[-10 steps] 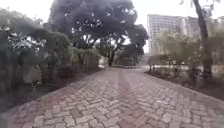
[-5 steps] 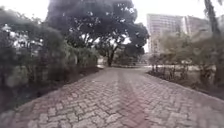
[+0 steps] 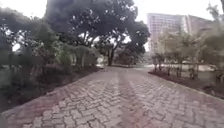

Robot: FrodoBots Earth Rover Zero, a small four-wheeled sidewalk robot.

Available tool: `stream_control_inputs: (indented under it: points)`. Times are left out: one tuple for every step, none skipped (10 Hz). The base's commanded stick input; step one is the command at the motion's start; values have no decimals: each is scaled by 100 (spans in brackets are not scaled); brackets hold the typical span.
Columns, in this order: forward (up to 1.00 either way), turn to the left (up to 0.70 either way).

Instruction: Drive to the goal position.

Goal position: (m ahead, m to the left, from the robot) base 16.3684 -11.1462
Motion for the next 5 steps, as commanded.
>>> stream_control_inputs:
  points:
    - [85,0]
    - [85,0]
    - [85,0]
    - [85,0]
    - [85,0]
